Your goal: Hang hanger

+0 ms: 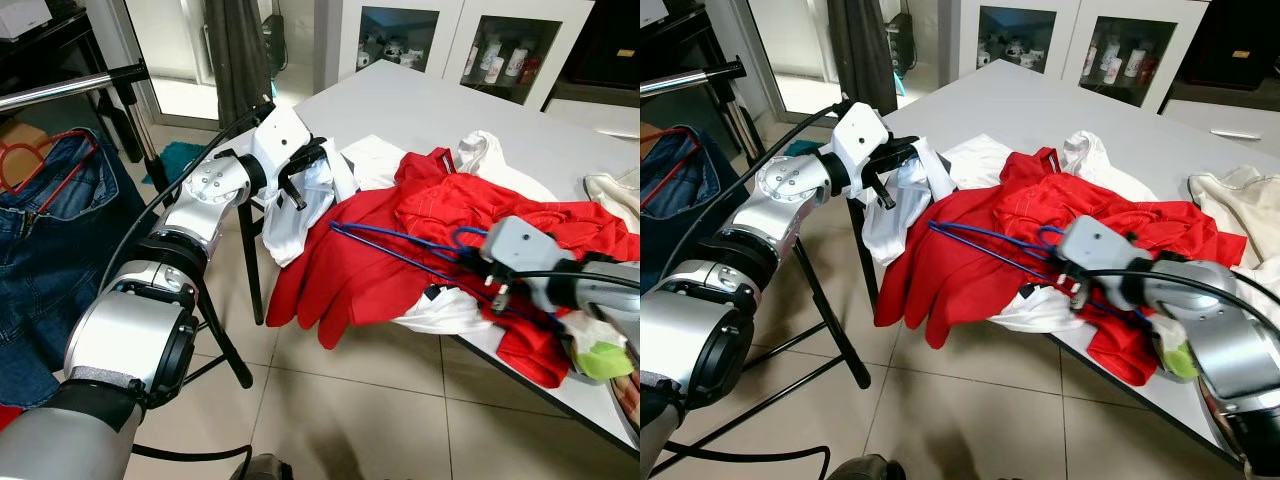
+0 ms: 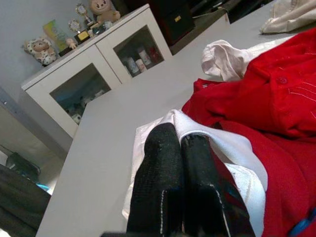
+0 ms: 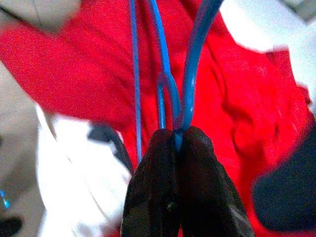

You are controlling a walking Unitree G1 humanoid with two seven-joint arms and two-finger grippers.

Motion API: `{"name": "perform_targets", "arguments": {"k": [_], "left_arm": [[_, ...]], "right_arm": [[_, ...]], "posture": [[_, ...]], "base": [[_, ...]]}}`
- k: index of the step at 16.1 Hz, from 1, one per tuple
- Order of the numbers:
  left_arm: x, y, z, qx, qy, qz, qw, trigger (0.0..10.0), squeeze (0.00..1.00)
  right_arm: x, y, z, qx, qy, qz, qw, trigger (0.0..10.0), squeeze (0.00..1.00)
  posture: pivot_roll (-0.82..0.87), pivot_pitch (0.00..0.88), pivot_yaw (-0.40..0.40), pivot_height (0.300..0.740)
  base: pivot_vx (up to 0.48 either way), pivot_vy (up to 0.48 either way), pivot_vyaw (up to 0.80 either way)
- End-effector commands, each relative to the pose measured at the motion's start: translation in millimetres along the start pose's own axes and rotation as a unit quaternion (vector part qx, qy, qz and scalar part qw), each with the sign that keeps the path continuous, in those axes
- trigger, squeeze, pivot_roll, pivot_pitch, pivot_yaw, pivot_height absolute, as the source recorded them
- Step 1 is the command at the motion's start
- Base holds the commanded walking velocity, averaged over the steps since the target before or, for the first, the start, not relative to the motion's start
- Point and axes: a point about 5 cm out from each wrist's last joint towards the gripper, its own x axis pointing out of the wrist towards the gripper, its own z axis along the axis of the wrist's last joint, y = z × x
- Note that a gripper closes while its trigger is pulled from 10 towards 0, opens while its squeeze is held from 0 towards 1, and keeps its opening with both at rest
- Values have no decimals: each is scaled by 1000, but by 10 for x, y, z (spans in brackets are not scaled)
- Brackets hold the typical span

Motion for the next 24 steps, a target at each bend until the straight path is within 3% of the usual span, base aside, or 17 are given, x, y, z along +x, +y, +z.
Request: {"name": "perform_targets", "arguments": {"k": [1,2,5,7,8,10,14,18,21,24], "left_arm": [[5,95,130,21,-19,14,1000,0,0],[-23,173,168,28,-20,26,999,0,0],[-46,271,240,30,-26,39,998,0,0],[-32,292,288,23,-34,41,998,0,0],[-8,284,318,5,-46,38,998,0,0],[34,277,383,-31,-69,33,997,0,0],[124,313,638,-63,-118,22,991,0,0],[147,297,647,-51,-108,16,993,0,0],[125,330,648,-52,-107,19,993,0,0],[137,298,651,-45,-110,12,993,1373,0]], "right_arm": [[-32,-21,-144,0,46,-8,999,10000,0],[-75,18,-292,-3,85,1,996,10000,0],[-73,80,-340,0,91,11,996,10000,0],[-78,75,-189,16,36,12,999,10000,0],[-119,26,11,35,-32,6,999,10000,0],[-180,-72,227,51,-103,-11,993,10000,0],[-194,-260,448,88,-173,-70,978,10000,0],[-123,-68,473,67,-165,-27,984,10000,0],[-153,-58,420,61,-146,-25,987,10000,0],[-77,-72,488,79,-147,-42,985,10000,0]], "posture": [[13,0,24,740],[7,0,25,740],[2,0,29,740],[0,0,33,740],[0,0,33,740],[-3,0,34,740],[-3,0,34,740],[0,0,42,740],[3,0,45,740],[6,0,48,740]], "base": [[0,0,0],[0,0,0],[0,0,0],[0,0,0],[0,0,0],[0,0,0],[0,0,0],[0,0,0],[0,0,0],[0,0,0]]}}
